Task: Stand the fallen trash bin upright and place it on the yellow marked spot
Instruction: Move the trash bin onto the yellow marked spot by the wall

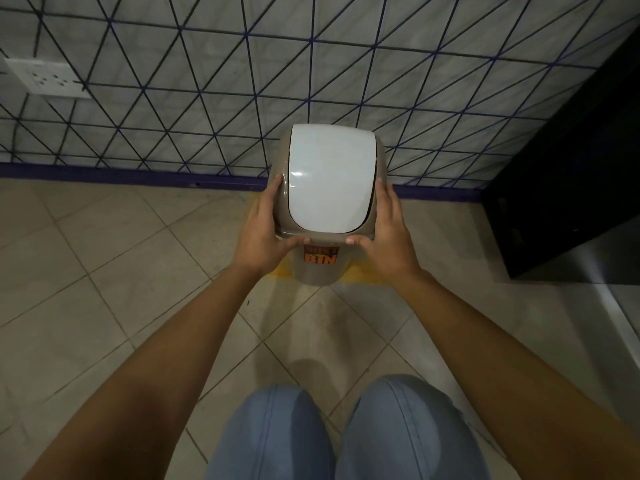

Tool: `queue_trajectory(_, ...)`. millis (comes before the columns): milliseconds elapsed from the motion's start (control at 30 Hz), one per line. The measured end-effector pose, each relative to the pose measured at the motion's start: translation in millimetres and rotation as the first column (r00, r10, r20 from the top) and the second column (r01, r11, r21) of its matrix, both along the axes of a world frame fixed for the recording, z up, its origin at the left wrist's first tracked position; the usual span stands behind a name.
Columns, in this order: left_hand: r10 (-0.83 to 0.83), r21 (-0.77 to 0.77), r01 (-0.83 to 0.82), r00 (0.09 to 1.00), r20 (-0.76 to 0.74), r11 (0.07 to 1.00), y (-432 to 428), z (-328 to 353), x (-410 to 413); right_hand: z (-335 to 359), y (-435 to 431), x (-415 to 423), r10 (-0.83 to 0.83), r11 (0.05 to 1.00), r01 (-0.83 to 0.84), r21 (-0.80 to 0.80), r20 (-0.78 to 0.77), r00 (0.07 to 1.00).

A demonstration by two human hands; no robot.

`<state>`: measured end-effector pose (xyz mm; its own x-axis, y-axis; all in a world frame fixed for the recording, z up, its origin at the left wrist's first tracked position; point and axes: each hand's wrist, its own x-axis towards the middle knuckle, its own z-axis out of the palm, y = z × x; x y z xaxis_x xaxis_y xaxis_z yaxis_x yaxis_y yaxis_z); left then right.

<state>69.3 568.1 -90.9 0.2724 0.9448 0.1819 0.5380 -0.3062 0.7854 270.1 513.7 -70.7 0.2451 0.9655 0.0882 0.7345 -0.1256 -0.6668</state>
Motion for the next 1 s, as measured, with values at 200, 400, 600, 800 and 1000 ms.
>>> queue_trajectory(200, 0.000, -0.028, 0.001, 1.000, 0.024, 1.000, 13, 3, 6, 1, 16, 5, -0.009, 1.000, 0.009, -0.002, -0.002, 1.000)
queue_trajectory(400, -0.002, -0.035, 0.002, 1.000, 0.006, 0.999, 28, 3, 10, 2, 31, 8, -0.007, 1.000, 0.007, -0.006, 0.013, 1.000)
queue_trajectory(600, 0.006, -0.042, -0.005, 1.000, 0.012, 0.999, 43, 1, 15, 0, 46, 10, -0.012, 1.000, 0.013, -0.007, 0.033, 0.999)
queue_trajectory(800, 0.005, -0.037, -0.005, 1.000, 0.016, 0.999, 58, 2, 20, -1, 59, 15, -0.019, 1.000, 0.019, 0.000, -0.005, 1.000)
queue_trajectory(1000, -0.004, -0.032, 0.004, 1.000, -0.014, 0.999, 69, 3, 22, -1, 69, 18, -0.020, 1.000, 0.020, -0.001, -0.019, 1.000)
